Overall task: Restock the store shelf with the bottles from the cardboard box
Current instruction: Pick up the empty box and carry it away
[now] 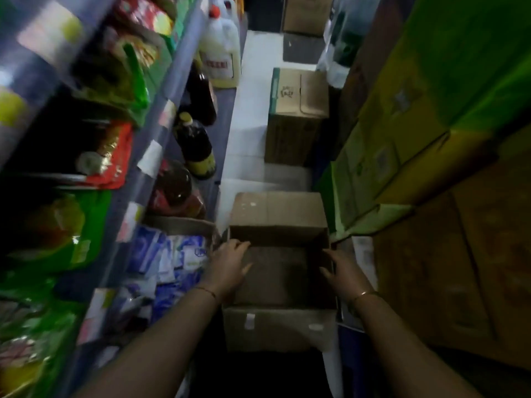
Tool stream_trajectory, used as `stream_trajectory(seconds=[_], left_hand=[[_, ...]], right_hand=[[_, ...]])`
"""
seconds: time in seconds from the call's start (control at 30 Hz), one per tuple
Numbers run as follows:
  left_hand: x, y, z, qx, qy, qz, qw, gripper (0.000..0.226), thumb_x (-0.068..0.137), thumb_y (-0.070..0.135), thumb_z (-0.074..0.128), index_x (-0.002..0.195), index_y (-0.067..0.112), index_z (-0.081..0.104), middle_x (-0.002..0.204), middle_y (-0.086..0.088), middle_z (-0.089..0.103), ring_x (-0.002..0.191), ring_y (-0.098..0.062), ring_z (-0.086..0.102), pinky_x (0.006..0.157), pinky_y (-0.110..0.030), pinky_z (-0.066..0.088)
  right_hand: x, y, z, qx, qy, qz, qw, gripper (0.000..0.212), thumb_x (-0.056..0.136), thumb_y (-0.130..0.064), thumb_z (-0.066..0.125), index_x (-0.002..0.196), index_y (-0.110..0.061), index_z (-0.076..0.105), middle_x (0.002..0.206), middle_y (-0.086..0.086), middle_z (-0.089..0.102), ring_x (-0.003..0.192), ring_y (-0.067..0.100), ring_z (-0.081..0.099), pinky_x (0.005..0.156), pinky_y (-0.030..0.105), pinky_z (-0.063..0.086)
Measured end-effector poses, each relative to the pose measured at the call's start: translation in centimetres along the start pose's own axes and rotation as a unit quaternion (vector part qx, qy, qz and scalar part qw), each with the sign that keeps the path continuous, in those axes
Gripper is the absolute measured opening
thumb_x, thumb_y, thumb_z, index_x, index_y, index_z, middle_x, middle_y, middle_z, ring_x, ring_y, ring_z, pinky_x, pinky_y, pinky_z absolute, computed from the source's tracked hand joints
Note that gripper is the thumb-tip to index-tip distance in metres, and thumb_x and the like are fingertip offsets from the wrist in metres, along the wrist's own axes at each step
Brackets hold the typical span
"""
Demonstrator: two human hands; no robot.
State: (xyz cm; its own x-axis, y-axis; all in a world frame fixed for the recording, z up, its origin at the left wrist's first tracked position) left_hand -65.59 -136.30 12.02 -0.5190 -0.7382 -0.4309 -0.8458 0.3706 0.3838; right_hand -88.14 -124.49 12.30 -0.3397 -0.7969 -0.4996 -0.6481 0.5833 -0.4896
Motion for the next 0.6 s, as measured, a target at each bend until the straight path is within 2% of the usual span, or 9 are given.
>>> stream_trajectory(seconds=[0.17,0.27,0.4,0.5,0.6], left_hand=[[1.9,-3.4,5.4,-0.005,0.030,-0.032,0.999,0.058,0.090,0.031,0.057,0.142,0.018,0.037,0.147,-0.011,0.038,0.136,-0.027,0.036,0.110,-0.039,0.032],[2.1,-4.5,7.8,-0.064,0.039,-0.047,0.996,0.060,0.090,0.026,0.057,0.144,0.022,0.032,0.155,-0.007,0.025,0.142,-0.025,0.027,0.112,-0.039,0.031],[2.3,-5.7,10.6,-0.146,0.043,-0.083,0.985,0.071,0.090,0.024,0.058,0.149,0.025,0.019,0.161,-0.002,0.006,0.146,-0.023,0.016,0.117,-0.041,0.024],[2.3,-7.2,12.7,-0.213,0.040,-0.127,0.968,0.080,0.089,0.024,0.060,0.151,0.027,0.008,0.161,0.001,0.001,0.147,-0.023,0.013,0.117,-0.048,0.024],[2.2,-8.3,14.0,-0.248,0.059,-0.136,0.957,0.085,0.087,0.021,0.063,0.151,0.028,0.007,0.161,0.002,0.003,0.147,-0.022,0.012,0.117,-0.049,0.023]], right_hand=[[2.2,5.0,5.5,-0.025,0.002,-0.003,1.000,0.056,0.089,-0.017,0.057,0.141,-0.012,0.037,0.148,0.014,0.032,0.132,0.031,0.039,0.108,0.043,0.036],[3.2,7.2,7.5,-0.011,0.028,0.000,1.000,0.061,0.087,-0.012,0.061,0.142,-0.010,0.035,0.151,0.017,0.028,0.134,0.034,0.035,0.110,0.041,0.032],[4.4,9.0,9.4,0.036,0.055,0.010,0.998,0.067,0.087,-0.011,0.061,0.145,-0.015,0.028,0.154,0.015,0.021,0.138,0.033,0.030,0.111,0.043,0.031],[4.7,10.1,9.7,0.076,0.106,0.014,0.991,0.071,0.087,-0.010,0.060,0.146,-0.026,0.025,0.151,0.015,0.026,0.134,0.032,0.035,0.106,0.045,0.037],[4.8,11.6,9.8,0.108,0.122,0.015,0.986,0.072,0.088,-0.012,0.058,0.146,-0.034,0.023,0.141,0.012,0.044,0.125,0.028,0.047,0.101,0.041,0.042]])
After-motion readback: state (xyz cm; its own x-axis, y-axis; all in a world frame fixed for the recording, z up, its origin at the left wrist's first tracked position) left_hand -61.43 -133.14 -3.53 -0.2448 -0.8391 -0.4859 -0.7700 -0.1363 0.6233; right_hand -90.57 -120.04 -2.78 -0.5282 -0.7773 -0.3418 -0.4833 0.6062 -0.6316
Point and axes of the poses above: each hand's wrist, its own x-axis towards the middle knuckle, its own z-axis out of the palm, y = z × x, the point moved 4 cm from there along x, towards the middle knuckle
